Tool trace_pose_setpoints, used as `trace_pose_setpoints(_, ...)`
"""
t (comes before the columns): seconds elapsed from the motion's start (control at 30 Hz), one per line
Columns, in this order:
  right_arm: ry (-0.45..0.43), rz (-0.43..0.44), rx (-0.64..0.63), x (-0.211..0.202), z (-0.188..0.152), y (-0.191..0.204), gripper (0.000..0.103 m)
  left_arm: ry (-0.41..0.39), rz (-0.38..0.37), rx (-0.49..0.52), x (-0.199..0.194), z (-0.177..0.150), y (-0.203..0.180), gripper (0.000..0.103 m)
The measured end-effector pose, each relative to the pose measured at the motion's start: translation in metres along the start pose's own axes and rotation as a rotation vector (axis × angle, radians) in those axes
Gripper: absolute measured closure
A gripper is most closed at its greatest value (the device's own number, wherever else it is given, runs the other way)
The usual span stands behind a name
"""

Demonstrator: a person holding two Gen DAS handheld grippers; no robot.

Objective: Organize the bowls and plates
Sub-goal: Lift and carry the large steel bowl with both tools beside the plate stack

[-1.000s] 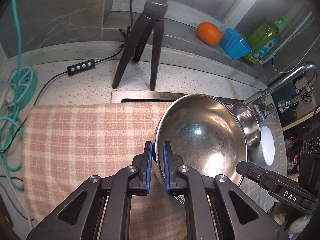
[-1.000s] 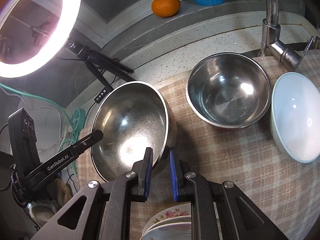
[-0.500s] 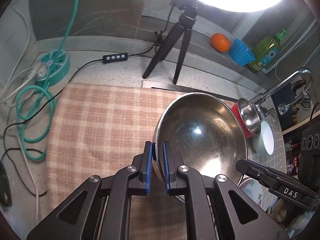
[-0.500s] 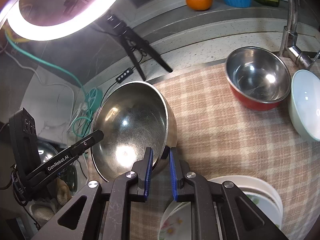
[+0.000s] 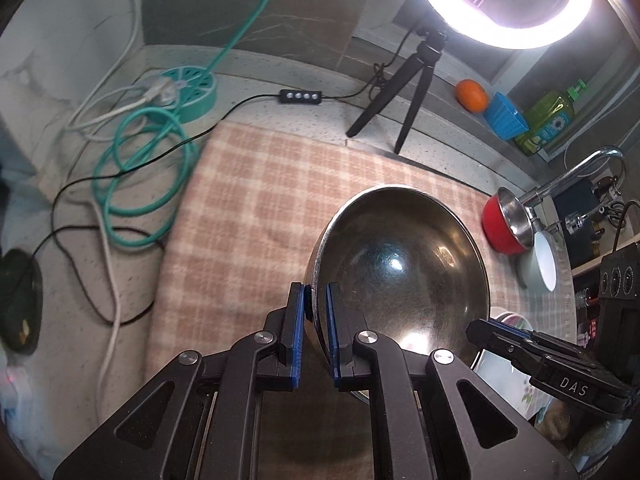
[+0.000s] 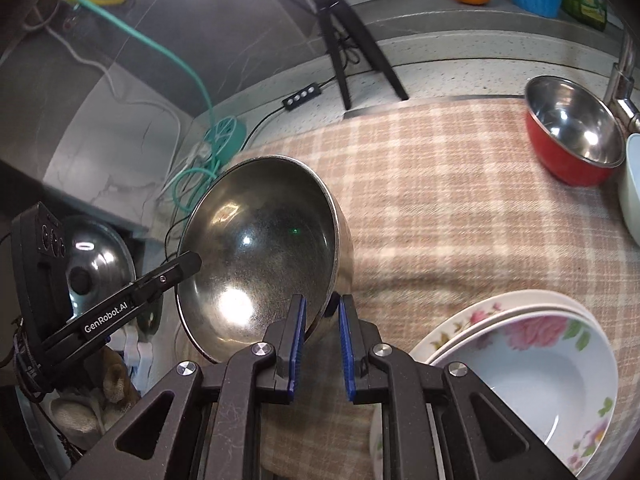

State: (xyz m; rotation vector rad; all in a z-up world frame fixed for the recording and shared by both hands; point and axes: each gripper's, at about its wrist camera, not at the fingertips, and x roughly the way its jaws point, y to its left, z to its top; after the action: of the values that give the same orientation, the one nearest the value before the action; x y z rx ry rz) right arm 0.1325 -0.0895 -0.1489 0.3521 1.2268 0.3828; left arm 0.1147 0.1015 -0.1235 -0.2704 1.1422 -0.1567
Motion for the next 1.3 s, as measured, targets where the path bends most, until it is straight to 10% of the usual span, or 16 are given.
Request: trace_pose_setpoints(1.3,0.142,0.021,-0.176,0.035,-0.060,0.047,0.088,0.035,0.069,-0.172,-0.021,-0.076,0.058,0.094)
